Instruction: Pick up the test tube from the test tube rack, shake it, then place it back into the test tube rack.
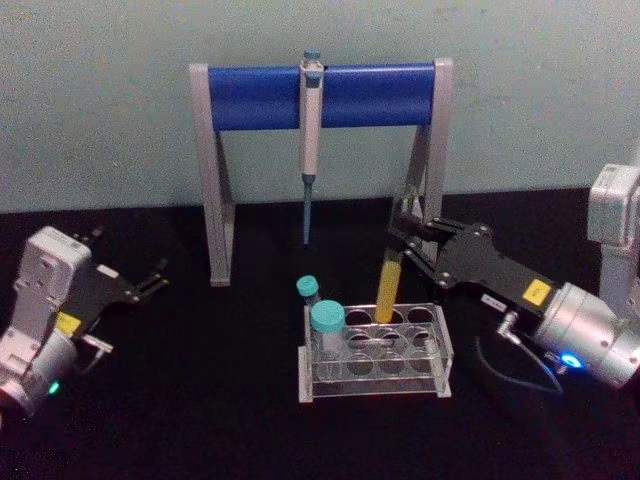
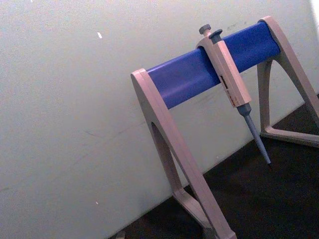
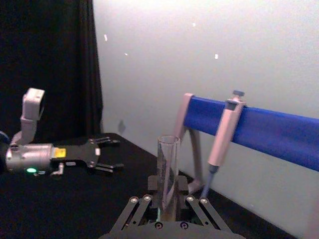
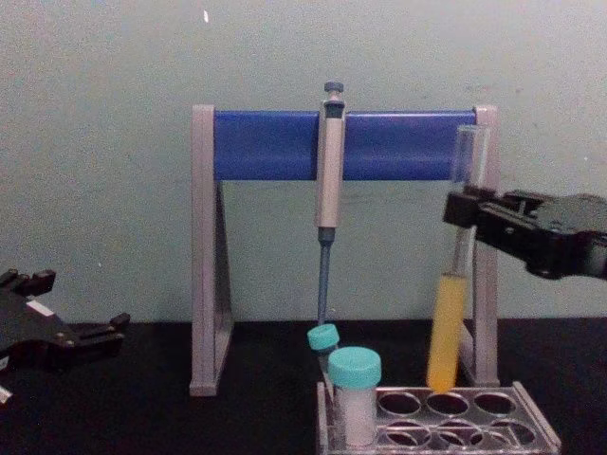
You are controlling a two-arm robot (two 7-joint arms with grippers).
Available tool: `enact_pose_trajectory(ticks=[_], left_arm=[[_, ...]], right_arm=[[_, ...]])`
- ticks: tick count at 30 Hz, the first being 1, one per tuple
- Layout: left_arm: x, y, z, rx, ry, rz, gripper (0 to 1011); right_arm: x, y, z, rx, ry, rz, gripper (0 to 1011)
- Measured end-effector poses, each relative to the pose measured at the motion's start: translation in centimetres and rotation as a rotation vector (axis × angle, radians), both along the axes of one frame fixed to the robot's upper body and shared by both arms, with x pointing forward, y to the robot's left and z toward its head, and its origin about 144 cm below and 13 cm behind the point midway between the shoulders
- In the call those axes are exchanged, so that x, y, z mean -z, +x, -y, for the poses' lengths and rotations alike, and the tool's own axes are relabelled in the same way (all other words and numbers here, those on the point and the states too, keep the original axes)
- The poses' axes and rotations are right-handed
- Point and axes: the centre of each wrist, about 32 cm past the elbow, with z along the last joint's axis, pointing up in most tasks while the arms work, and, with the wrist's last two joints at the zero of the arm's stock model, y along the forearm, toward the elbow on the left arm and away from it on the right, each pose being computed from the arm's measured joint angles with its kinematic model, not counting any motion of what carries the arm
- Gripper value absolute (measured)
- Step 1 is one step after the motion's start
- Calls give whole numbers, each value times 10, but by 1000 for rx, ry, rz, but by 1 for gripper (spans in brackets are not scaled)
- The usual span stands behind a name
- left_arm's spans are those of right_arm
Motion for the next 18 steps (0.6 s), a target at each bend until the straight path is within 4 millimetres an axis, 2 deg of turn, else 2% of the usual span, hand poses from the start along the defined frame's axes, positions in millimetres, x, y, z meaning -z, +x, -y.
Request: enact_pose_trajectory(ticks=[7, 18], left_arm=[[0, 0, 0, 0, 0, 0, 1001], [0, 0, 0, 0, 0, 0, 1001]], right_arm=[[0, 14, -10, -18, 33, 22, 228], [-3, 23, -9, 21, 37, 56, 228]])
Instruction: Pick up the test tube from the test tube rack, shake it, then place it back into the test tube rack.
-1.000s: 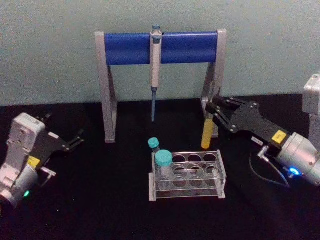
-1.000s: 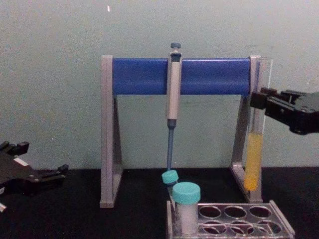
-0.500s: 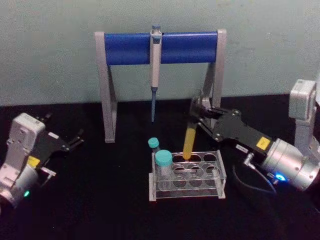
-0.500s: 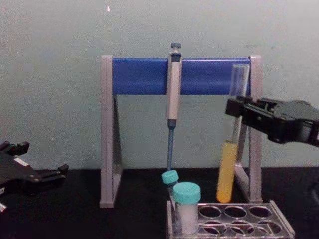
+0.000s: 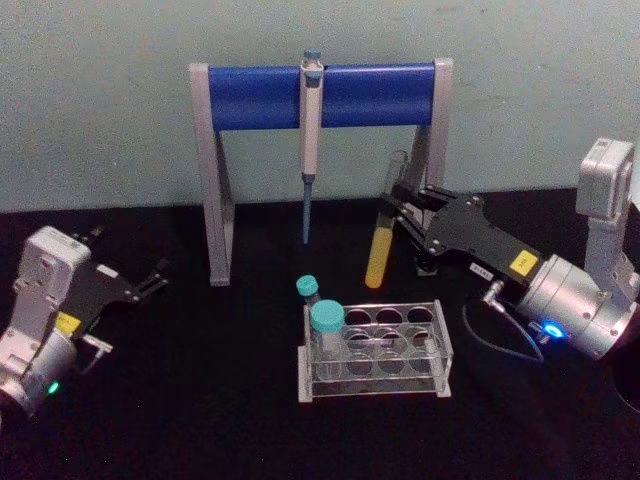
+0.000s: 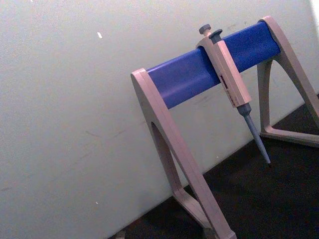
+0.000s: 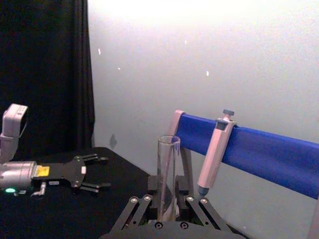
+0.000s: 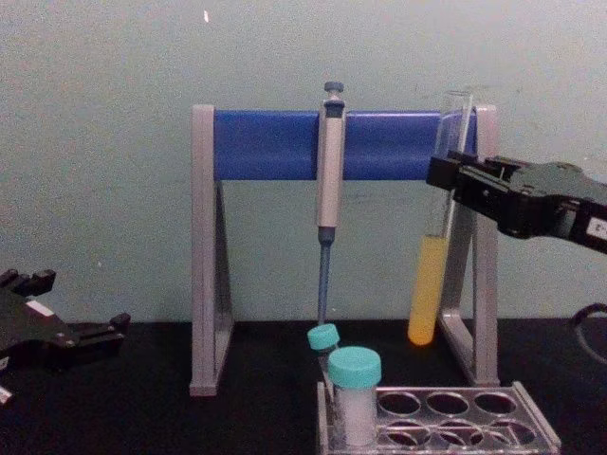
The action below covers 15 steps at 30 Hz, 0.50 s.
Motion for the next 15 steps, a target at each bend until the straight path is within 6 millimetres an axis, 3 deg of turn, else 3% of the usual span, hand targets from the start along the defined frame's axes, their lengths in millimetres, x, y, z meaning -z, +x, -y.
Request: enact_pose_trajectory(ticks=[15], left_arm=[[0, 0, 0, 0, 0, 0, 1001]], right_arm=[[-5, -8, 12, 50, -59, 6, 228]])
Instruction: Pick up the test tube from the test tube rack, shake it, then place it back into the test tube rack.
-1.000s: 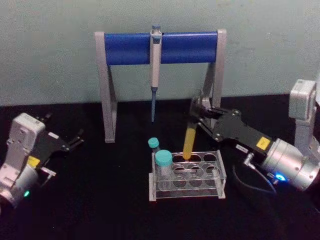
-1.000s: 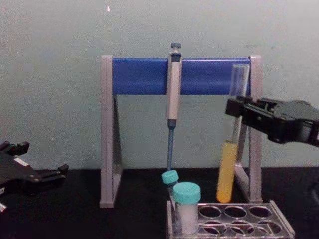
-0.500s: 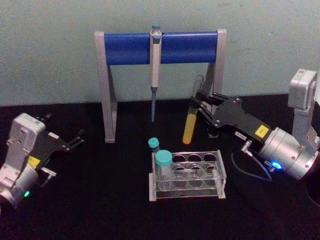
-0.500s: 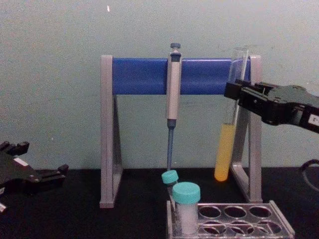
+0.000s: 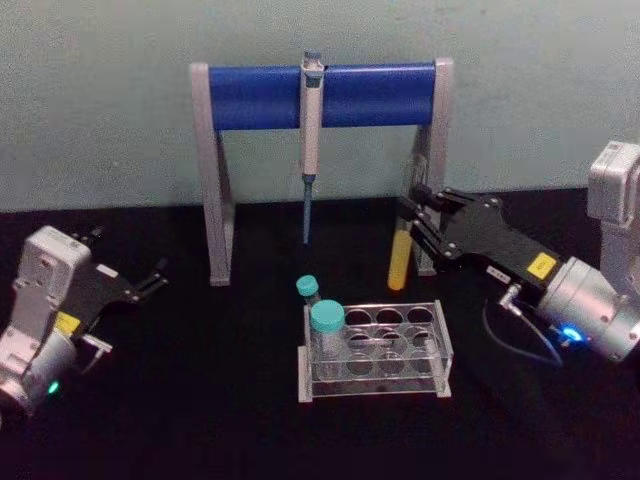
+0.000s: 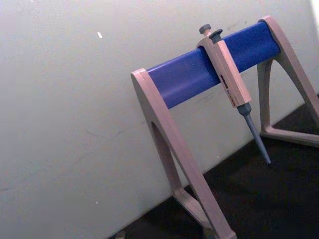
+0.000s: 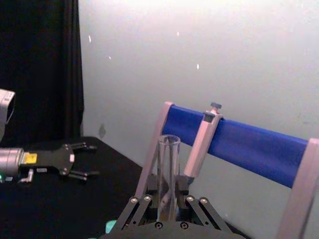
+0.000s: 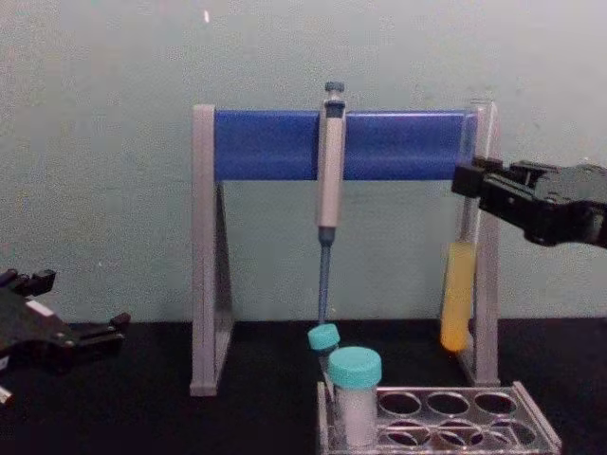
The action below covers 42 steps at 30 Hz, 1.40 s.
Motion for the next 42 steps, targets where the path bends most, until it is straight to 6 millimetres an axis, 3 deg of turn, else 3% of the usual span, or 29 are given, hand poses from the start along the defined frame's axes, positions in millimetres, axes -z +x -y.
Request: enact_pose_trajectory(ticks=[14, 27, 42], left_arm=[[0, 0, 0, 0, 0, 0, 1001], [0, 0, 0, 0, 0, 0, 1001], [0, 0, 0, 0, 0, 0, 1001]], right_arm=[[-1, -20, 5, -51, -15, -57, 228], [5, -2, -14, -110, 74, -28, 228], [3, 3, -14, -50, 54, 17, 228]])
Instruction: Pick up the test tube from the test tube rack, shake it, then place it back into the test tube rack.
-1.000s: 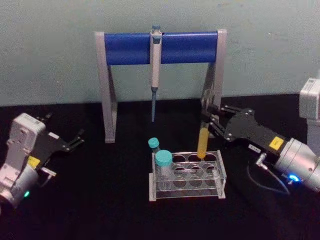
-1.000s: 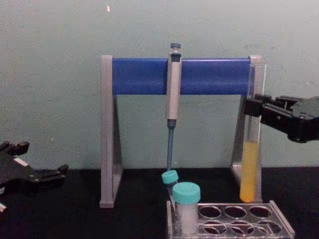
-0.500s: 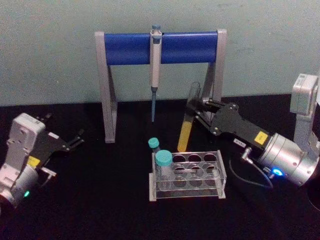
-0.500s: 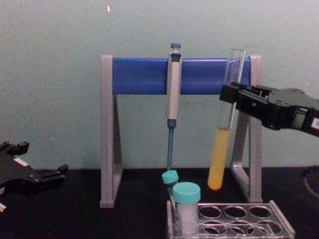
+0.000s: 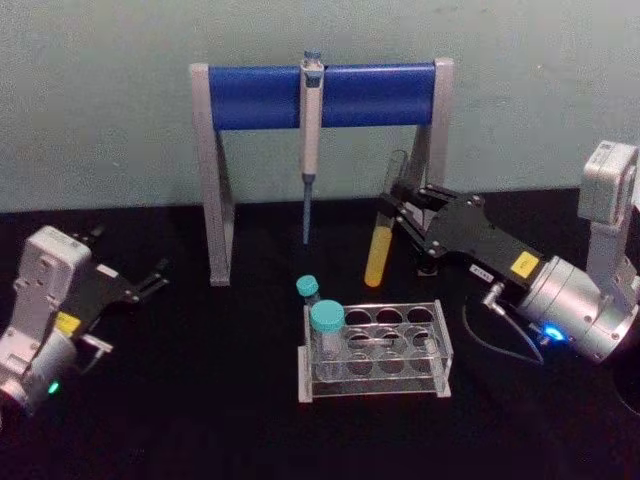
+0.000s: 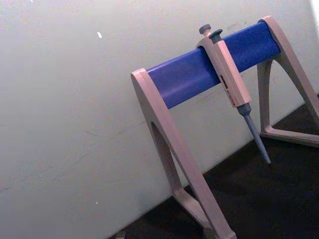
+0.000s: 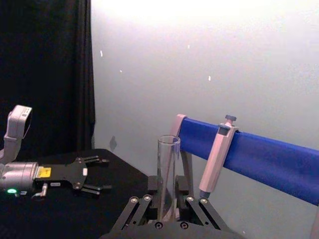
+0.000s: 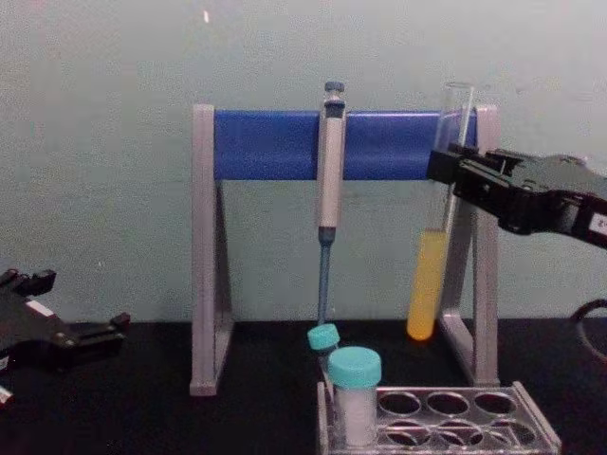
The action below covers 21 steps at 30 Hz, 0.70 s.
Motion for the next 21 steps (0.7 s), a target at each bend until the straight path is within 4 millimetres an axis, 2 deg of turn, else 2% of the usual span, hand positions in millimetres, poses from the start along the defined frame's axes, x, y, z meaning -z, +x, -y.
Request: enact_pose_trajectory(ticks=[11, 21], left_arm=[[0, 0, 0, 0, 0, 0, 1001], [0, 0, 0, 0, 0, 0, 1001]], right_arm=[[-1, -2, 3, 20, -12, 6, 228], [-4, -13, 17, 68, -55, 6, 228]])
